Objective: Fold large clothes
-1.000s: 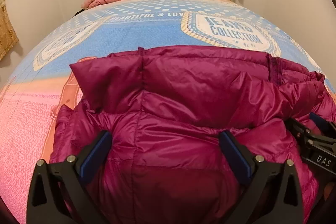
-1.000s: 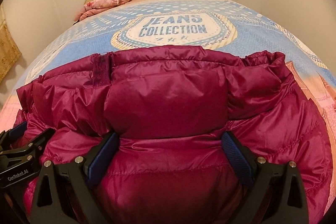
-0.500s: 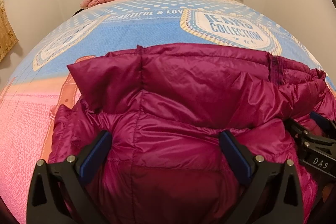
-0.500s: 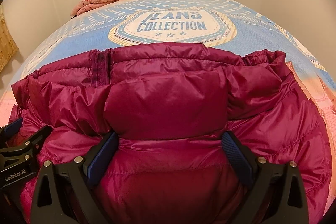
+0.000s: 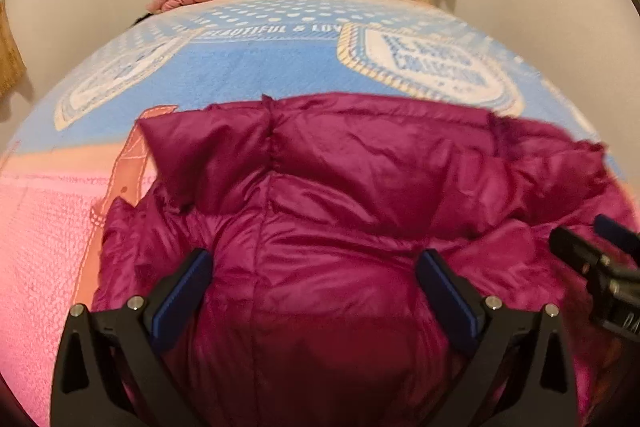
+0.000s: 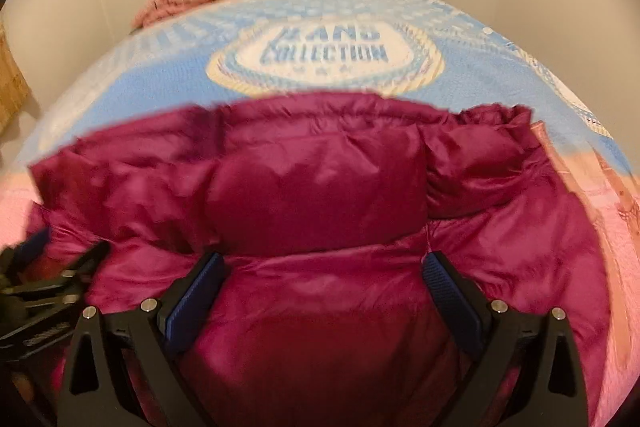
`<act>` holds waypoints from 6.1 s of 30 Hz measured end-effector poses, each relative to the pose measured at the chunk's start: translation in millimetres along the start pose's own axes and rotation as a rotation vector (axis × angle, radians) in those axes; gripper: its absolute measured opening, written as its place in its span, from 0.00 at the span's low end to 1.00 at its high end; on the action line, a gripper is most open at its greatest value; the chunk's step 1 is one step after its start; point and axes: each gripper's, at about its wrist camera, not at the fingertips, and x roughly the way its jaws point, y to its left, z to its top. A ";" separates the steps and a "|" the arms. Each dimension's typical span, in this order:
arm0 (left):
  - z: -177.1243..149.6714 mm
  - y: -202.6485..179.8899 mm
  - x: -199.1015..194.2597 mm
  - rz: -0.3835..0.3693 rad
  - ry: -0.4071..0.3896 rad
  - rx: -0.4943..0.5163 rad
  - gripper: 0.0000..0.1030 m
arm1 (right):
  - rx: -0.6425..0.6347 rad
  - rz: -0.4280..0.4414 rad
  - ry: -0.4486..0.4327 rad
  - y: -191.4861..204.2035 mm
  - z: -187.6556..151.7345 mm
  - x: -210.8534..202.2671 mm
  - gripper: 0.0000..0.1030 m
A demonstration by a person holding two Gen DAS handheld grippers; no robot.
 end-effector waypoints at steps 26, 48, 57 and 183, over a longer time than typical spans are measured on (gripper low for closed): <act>-89.9 95.2 -55.1 -0.381 -0.012 -0.285 0.70 | -0.112 0.013 0.005 25.2 -43.7 3.6 0.98; -25.7 -101.5 -175.5 -0.591 -0.257 0.223 0.17 | -0.029 0.130 -0.031 -22.7 -46.1 -43.4 0.98; -57.8 -187.9 -146.7 -0.578 -0.210 0.487 0.17 | 0.185 0.149 -0.195 -143.3 -50.0 -121.4 0.98; 15.3 -228.2 26.5 -0.065 0.018 0.362 1.00 | 0.568 0.125 -0.118 -200.7 -40.8 -9.1 0.52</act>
